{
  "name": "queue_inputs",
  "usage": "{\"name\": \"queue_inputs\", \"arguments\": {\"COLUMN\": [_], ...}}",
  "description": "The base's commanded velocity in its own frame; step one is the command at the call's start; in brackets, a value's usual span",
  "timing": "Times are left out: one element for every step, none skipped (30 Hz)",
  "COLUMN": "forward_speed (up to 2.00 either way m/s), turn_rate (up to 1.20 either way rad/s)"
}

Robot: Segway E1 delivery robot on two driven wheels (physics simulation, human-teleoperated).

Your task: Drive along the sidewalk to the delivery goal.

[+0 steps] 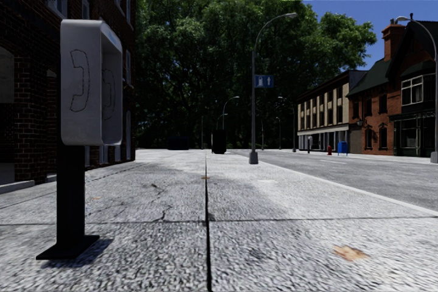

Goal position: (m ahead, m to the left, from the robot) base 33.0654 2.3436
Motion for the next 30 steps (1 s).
{"name": "queue_inputs", "arguments": {"forward_speed": [2.00, 2.00, 2.00, 2.00, 2.00, 2.00, 2.00, 2.00, 2.00, 2.00, 2.00, 2.00, 2.00, 2.00, 2.00, 2.00, 2.00, 2.00, 2.00, 2.00, 2.00, 2.00, 2.00, 2.00, 2.00, 2.00, 2.00, 2.00, 2.00, 2.00], "turn_rate": [0.00, 0.00, 0.00, 0.00, 0.00, 0.00, 0.00, 0.00, 0.00, 0.00, 0.00, 0.00, 0.00, 0.00, 0.00, 0.00, 0.00, 0.00, 0.00, 0.00, 0.00, 0.00, 0.00, 0.00, 0.00, 0.00, 0.00, 0.00, 0.00, 0.00]}}
